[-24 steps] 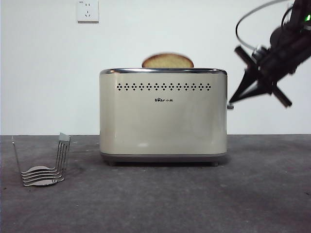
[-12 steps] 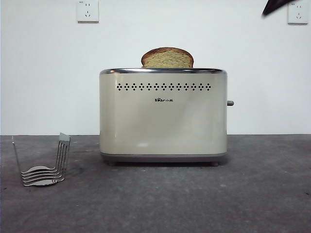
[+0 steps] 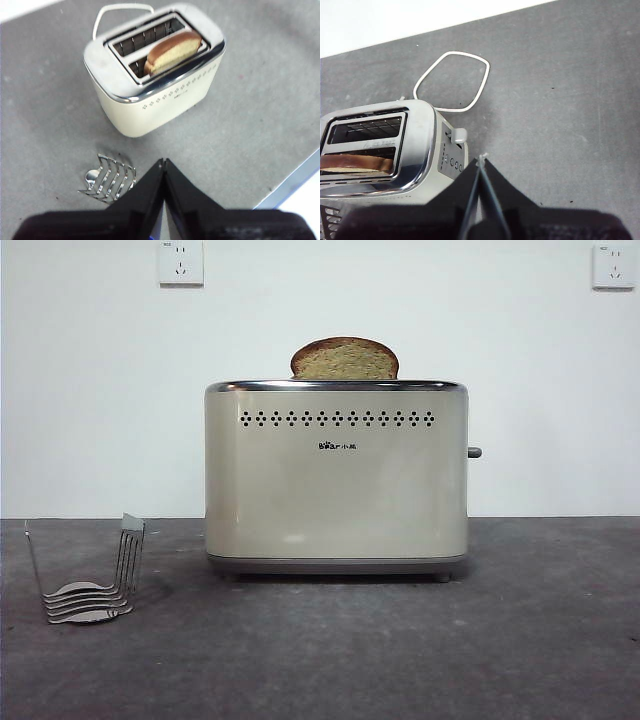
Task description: Pick up a slice of bread from the rack,put the bread on the toaster,press the button
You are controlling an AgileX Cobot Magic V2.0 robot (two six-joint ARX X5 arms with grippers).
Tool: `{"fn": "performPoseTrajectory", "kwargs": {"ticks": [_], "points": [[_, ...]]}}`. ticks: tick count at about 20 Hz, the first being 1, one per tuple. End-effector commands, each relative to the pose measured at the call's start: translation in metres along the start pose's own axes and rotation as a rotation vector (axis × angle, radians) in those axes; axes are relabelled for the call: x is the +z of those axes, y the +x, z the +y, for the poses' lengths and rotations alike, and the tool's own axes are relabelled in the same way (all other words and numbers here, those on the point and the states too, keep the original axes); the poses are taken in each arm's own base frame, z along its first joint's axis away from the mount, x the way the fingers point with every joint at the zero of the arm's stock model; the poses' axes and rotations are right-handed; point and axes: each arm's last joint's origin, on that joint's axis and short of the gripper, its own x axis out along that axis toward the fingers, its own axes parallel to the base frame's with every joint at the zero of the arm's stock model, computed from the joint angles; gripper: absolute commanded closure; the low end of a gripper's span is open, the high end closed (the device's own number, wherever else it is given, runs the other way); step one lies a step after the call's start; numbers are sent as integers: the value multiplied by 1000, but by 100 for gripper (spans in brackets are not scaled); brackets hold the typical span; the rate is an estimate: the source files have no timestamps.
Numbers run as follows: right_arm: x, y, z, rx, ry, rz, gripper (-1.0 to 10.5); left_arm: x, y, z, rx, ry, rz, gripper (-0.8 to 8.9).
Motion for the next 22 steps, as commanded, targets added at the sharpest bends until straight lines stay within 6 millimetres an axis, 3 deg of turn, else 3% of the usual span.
{"fn": "performPoseTrajectory", "kwargs": {"ticks": [1,6,11,13,15,22], "points": [[0,4,-1,-18,-6,8,947,4,15,-2,6,16,39,817],[-1,5,-4,-91,-2,20,947,11,37,0,27,10,97,817],[-1,5,-4,-118,-3,15,947,1,38,13,126,117,118,817],[-1,5,-5,-129,-3,12,947,-19,43,27,166,67,107,817],[-1,5,-5,-130,-3,12,947,-54,55,40,190,39,29,817],[-1,5,-5,-140,-3,10,947,-193,128,75,398,-47,-458,817]]}}
